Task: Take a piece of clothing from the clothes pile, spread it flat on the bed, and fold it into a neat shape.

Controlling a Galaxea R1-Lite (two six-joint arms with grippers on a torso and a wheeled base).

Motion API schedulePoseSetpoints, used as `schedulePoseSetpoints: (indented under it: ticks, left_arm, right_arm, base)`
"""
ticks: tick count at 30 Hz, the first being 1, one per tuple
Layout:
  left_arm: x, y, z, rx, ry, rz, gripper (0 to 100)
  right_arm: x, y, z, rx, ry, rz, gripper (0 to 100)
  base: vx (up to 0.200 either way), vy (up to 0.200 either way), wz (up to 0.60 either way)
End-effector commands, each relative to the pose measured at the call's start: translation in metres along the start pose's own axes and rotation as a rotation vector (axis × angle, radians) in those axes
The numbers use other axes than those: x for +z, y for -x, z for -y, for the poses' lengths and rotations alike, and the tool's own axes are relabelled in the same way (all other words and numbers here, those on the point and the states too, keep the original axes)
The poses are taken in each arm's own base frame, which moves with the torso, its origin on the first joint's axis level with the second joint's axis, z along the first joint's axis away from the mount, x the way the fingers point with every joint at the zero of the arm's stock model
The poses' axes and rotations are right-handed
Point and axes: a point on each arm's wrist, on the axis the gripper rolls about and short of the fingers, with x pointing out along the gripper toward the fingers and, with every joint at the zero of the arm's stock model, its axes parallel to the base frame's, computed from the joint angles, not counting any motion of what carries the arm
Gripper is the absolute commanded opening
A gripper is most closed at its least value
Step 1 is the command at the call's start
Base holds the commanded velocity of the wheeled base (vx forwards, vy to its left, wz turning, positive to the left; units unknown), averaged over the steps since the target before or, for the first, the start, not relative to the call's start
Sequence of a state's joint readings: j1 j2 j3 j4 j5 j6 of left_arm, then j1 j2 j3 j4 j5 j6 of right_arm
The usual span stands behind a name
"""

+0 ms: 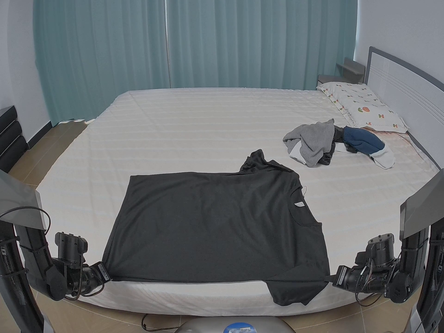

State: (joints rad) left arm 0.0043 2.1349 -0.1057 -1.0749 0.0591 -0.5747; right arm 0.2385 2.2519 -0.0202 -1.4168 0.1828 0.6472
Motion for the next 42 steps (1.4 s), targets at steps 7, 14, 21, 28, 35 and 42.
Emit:
schedulePoseSetpoints:
  ticks: [7,14,21,28,35,42]
  left_arm:
    - [-0.003,-0.001,-0.001,0.004,-0.004,-0.017,0]
    - [-0.003,-0.003,0.0,-0.002,0.001,-0.021,0]
    - [-0.002,-0.002,0.001,-0.032,0.005,-0.026,100]
    - [0.011,0.009,0.005,-0.077,0.021,0.057,100]
    - [0.017,0.009,0.008,-0.091,0.035,0.086,100]
    - [0.025,0.012,0.006,-0.101,0.084,0.128,100]
  right_arm:
    - [-0.011,-0.001,0.004,-0.038,0.022,-0.068,0]
    - [-0.009,-0.004,0.002,-0.025,0.034,-0.052,100]
    - [-0.002,-0.002,0.0,0.019,0.036,0.011,100]
    - [0.001,0.0,-0.002,0.036,0.024,0.041,100]
    - [0.008,0.003,0.002,0.032,0.002,0.072,100]
    - [0.018,0.011,0.001,0.053,-0.005,0.136,100]
  base:
    - [0.0,0.0,0.0]
    - [0.0,0.0,0.0]
    - [0.0,0.0,0.0]
    - [0.0,0.0,0.0]
    - [0.0,0.0,0.0]
    - [0.0,0.057,0.0]
